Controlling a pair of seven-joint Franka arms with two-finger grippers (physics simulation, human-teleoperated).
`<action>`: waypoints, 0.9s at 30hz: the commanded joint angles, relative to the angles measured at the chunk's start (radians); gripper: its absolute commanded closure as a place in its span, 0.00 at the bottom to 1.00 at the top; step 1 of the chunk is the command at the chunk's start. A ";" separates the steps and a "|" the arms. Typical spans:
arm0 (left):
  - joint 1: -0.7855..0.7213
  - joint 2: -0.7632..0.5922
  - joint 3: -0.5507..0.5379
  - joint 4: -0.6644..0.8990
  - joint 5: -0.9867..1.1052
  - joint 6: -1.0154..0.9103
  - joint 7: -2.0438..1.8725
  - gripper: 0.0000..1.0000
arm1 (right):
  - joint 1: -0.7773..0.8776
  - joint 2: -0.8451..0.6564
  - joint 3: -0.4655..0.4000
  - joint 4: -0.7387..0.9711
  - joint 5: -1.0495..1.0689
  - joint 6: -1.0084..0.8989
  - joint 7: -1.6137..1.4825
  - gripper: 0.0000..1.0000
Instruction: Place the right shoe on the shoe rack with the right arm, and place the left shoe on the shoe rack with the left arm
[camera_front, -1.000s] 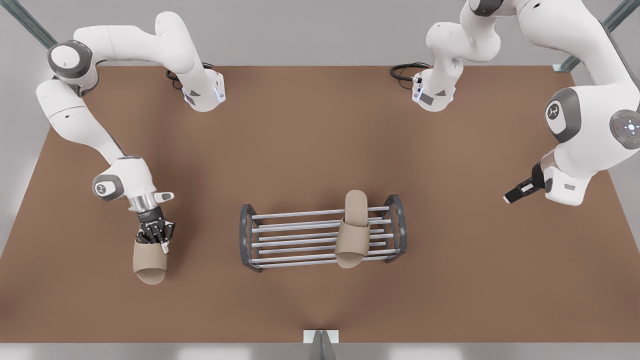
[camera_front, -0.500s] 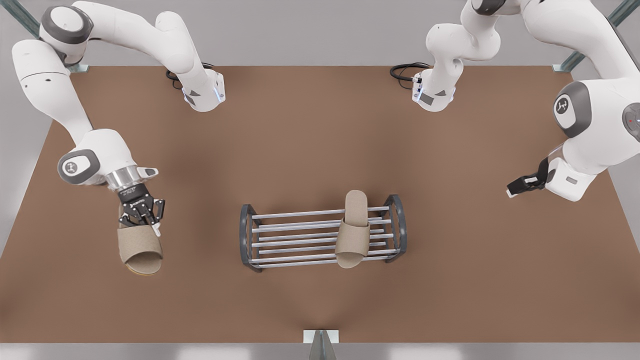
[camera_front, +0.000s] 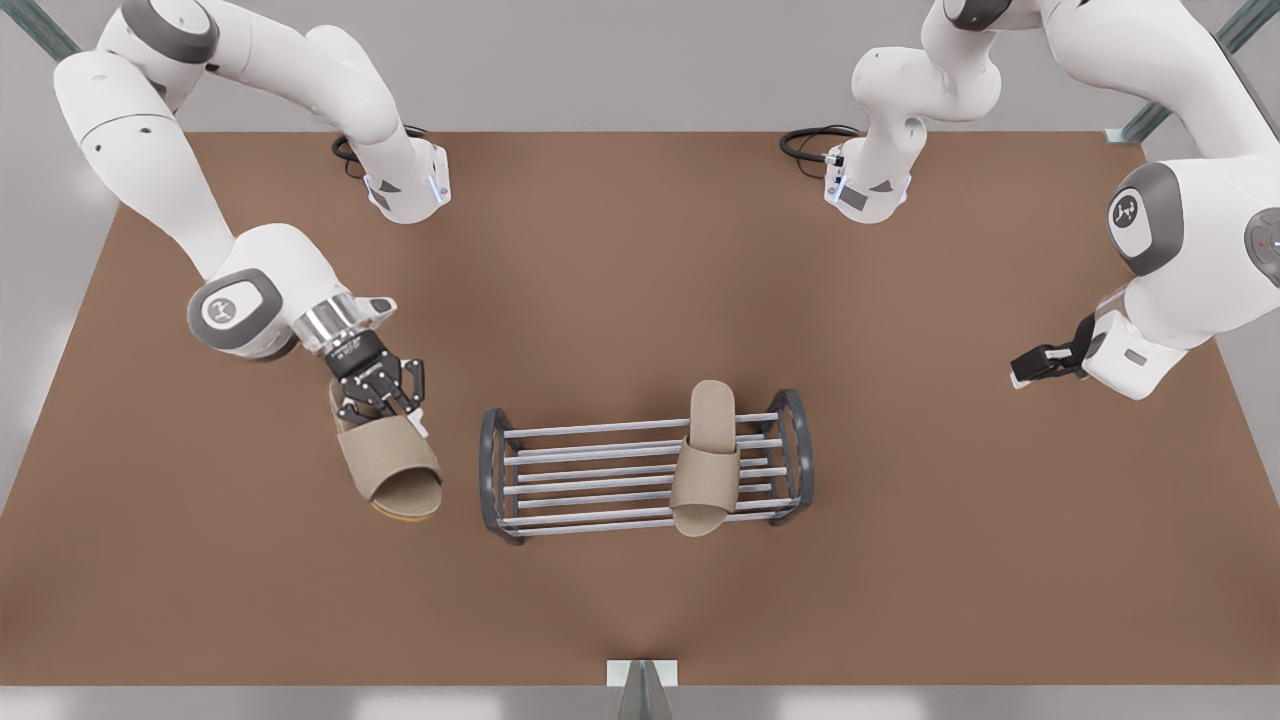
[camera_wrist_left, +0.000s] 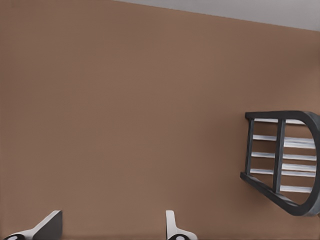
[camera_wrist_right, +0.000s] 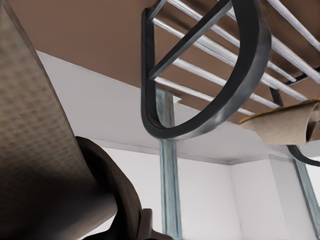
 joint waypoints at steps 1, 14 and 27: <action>-0.001 -0.002 0.000 0.000 0.001 -0.017 0.077 0.00 | 0.036 -0.022 -0.001 -0.001 0.059 -0.072 0.404 0.79; 0.002 -0.001 0.000 0.000 0.001 -0.017 0.076 0.00 | 0.449 -0.013 -0.042 0.080 0.627 -0.703 0.422 0.79; 0.003 0.001 0.000 0.000 -0.001 -0.032 0.073 0.00 | 0.797 0.221 -0.237 0.352 0.654 -0.803 0.529 0.79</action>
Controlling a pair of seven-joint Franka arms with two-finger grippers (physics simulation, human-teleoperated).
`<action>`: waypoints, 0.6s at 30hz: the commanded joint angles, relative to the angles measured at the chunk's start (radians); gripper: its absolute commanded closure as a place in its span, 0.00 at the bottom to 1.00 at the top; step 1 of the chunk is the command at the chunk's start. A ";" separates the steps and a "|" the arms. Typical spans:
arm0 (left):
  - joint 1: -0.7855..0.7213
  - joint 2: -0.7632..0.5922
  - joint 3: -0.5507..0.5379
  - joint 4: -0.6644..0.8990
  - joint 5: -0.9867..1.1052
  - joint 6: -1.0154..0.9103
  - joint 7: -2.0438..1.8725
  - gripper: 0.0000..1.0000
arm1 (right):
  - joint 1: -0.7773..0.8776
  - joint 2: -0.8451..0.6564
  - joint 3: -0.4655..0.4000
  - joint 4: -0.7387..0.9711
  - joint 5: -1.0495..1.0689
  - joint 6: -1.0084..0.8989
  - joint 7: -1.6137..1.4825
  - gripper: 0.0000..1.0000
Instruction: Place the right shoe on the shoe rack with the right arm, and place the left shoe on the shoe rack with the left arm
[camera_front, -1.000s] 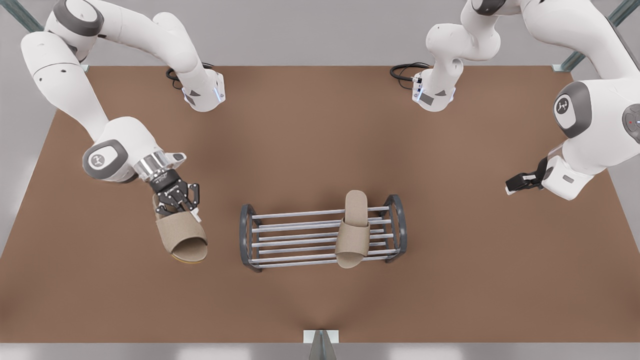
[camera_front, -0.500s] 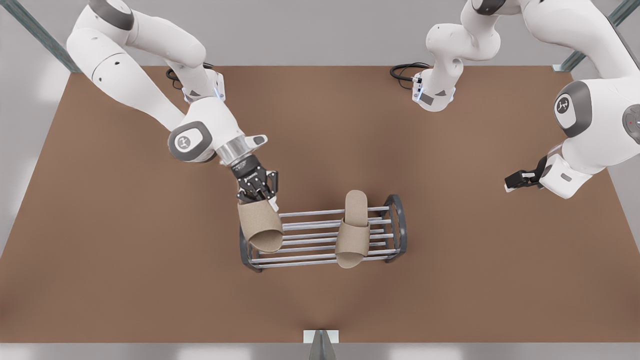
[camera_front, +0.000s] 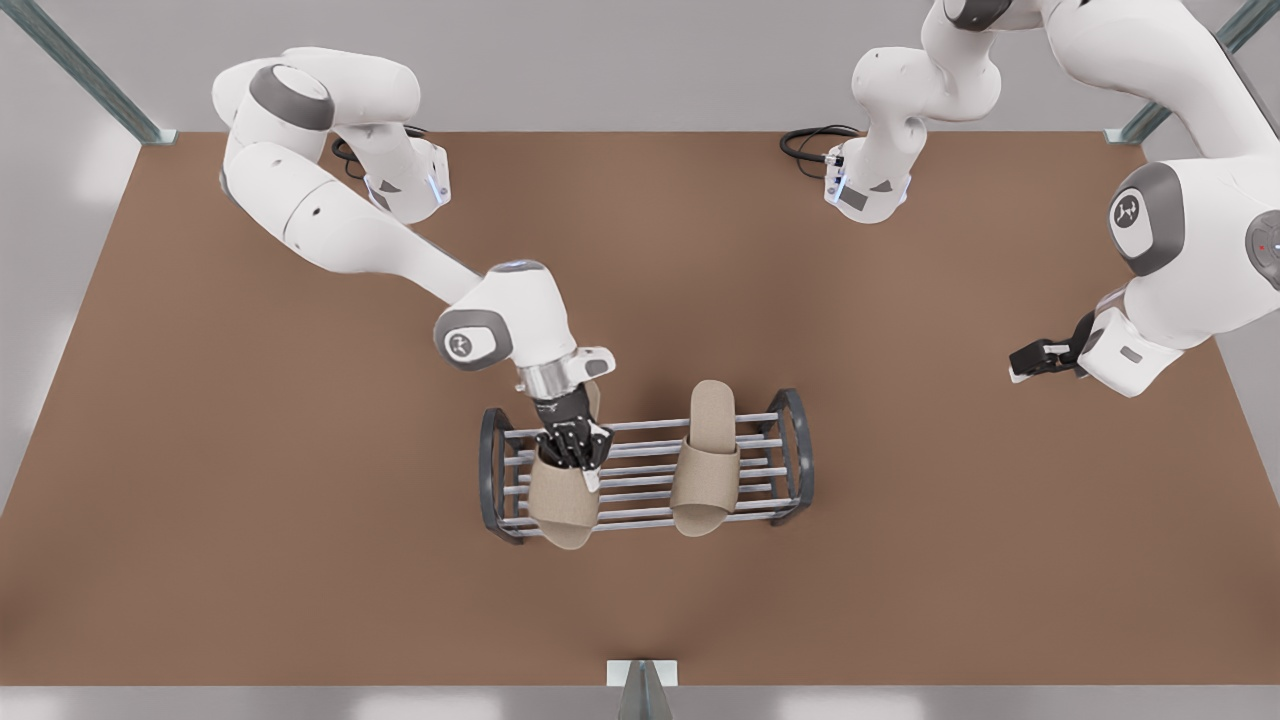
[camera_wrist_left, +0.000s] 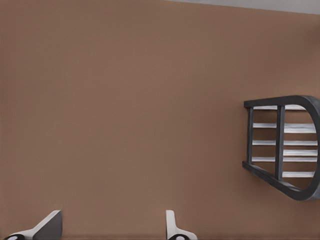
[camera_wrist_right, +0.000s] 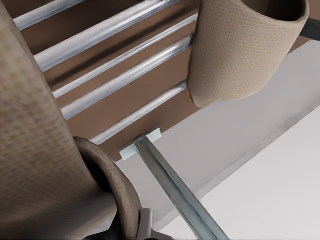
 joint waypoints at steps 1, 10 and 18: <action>0.001 -0.001 0.002 0.000 0.000 -0.010 0.015 0.00 | 0.005 0.009 -0.002 0.009 -0.003 -0.036 0.160 0.79; 0.001 0.001 0.002 0.000 0.000 -0.019 0.015 0.00 | 0.031 0.053 -0.007 0.026 -0.032 -0.028 0.163 0.26; -0.001 0.001 0.002 0.000 0.000 -0.026 0.017 0.00 | 0.036 0.052 -0.045 0.025 -0.033 0.048 0.233 0.10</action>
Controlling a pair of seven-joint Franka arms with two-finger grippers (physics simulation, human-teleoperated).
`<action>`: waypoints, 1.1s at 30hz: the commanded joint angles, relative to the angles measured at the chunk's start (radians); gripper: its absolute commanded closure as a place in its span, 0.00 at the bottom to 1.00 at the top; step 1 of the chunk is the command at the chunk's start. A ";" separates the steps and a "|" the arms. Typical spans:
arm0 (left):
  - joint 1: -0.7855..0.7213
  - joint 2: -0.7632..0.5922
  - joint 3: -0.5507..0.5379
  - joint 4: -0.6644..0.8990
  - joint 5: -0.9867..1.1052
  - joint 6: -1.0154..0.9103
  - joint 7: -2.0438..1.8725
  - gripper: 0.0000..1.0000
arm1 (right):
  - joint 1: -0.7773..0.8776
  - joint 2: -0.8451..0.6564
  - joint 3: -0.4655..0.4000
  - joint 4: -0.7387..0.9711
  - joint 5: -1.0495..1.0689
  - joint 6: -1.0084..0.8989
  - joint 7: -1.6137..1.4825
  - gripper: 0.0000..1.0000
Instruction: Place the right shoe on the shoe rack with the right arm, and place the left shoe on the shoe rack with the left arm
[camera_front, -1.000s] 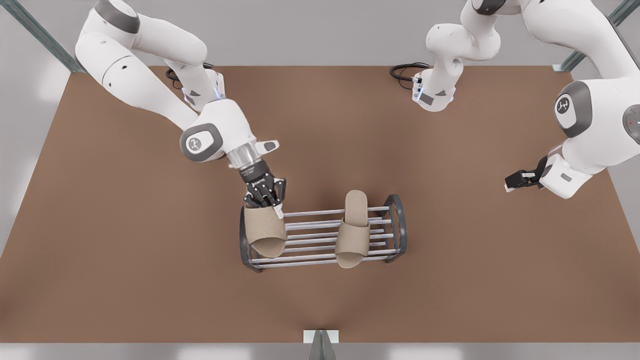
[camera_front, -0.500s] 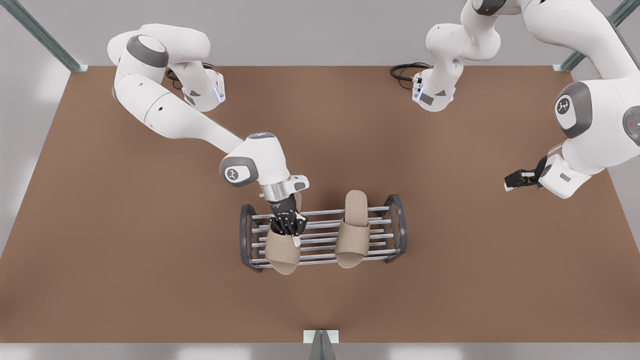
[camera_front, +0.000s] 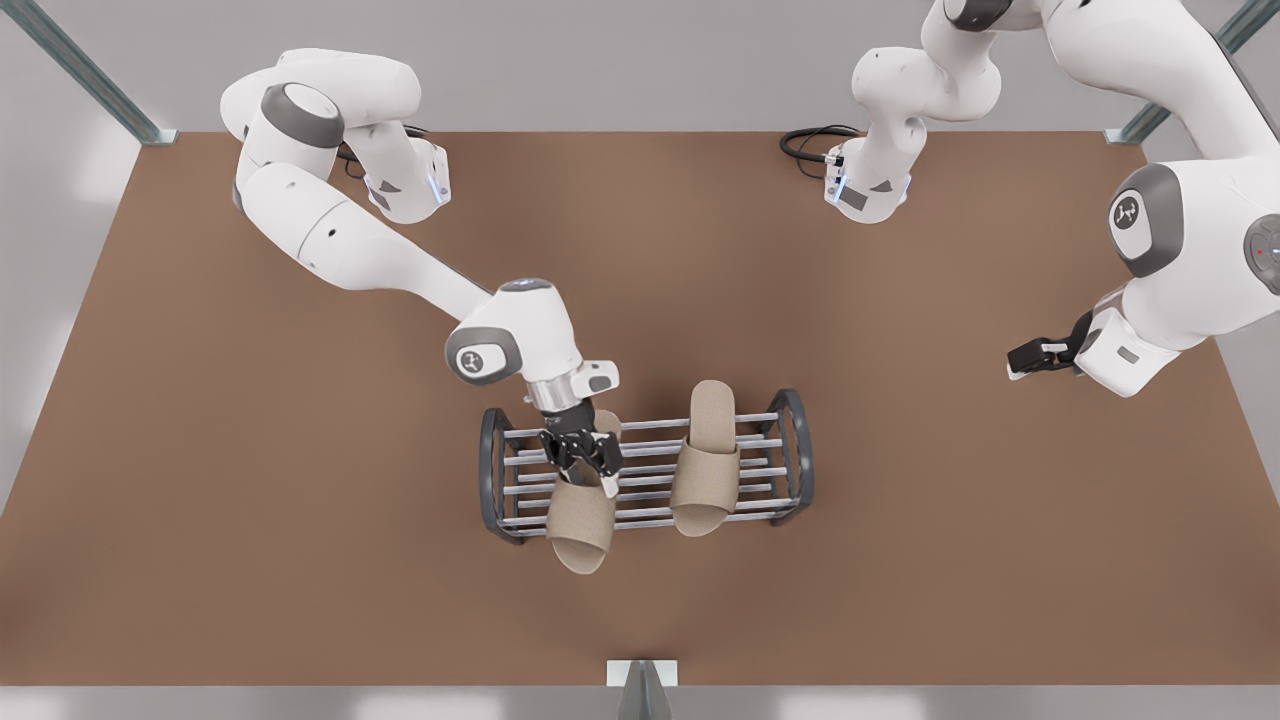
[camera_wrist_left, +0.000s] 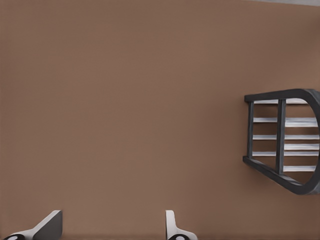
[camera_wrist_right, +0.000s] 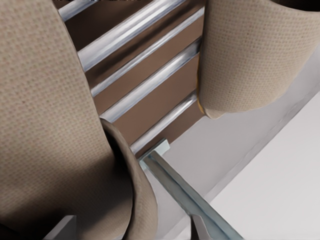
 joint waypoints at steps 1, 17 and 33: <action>0.000 -0.002 0.000 0.000 0.001 -0.014 0.007 0.00 | 0.001 -0.002 -0.002 0.000 0.012 0.021 0.082 0.10; -0.003 -0.013 0.000 0.000 0.002 -0.046 0.004 0.00 | 0.009 -0.011 0.001 -0.038 0.015 0.049 0.090 0.02; -0.006 -0.022 -0.001 0.000 0.002 -0.056 0.002 0.00 | -0.023 -0.029 0.032 -0.095 0.016 0.087 0.150 0.01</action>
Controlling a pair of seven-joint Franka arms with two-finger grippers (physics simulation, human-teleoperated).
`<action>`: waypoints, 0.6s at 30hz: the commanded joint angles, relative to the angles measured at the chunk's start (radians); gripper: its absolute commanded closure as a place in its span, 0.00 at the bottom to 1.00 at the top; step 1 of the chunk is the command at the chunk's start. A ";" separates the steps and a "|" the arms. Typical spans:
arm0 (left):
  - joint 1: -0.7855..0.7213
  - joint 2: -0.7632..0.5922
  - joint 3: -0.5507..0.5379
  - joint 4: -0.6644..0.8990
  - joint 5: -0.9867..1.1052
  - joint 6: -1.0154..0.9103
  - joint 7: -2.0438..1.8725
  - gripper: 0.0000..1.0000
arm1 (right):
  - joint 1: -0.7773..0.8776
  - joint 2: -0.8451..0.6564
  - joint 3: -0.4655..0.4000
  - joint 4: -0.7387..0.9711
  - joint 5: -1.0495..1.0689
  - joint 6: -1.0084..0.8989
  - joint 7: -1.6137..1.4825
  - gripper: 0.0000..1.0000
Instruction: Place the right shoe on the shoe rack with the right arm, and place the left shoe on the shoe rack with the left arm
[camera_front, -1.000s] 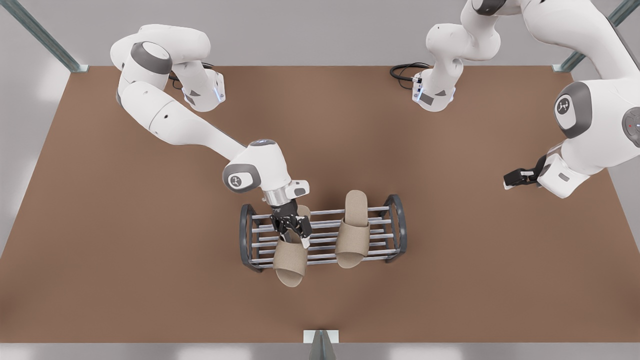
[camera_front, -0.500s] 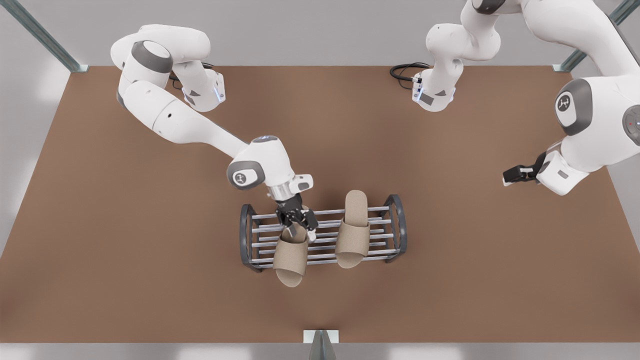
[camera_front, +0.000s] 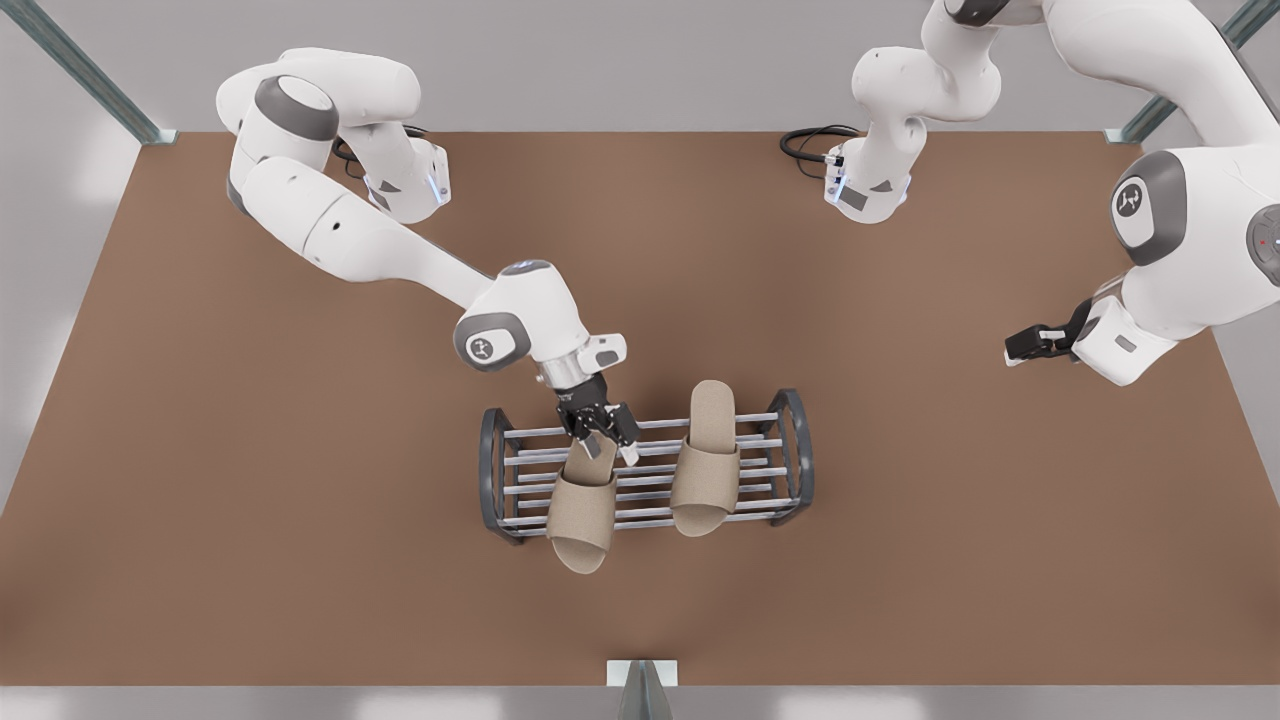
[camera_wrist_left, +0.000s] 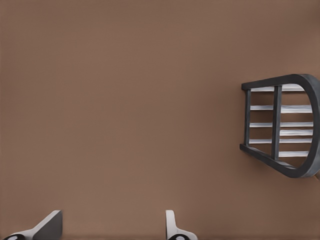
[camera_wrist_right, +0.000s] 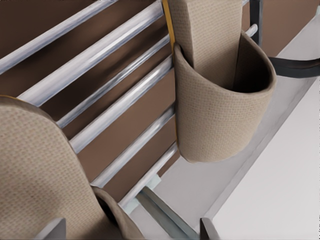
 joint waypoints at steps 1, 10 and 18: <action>0.000 -0.001 0.001 0.000 0.001 -0.002 -0.001 0.00 | 0.000 -0.003 0.003 0.000 0.001 0.010 0.043 0.00; -0.002 -0.006 -0.001 0.000 0.002 -0.009 -0.001 0.00 | -0.064 -0.158 0.099 0.009 0.073 0.038 0.062 0.00; -0.002 -0.006 -0.002 0.005 0.004 -0.009 -0.003 0.00 | -0.015 -0.590 0.080 0.078 0.980 -0.275 0.224 0.00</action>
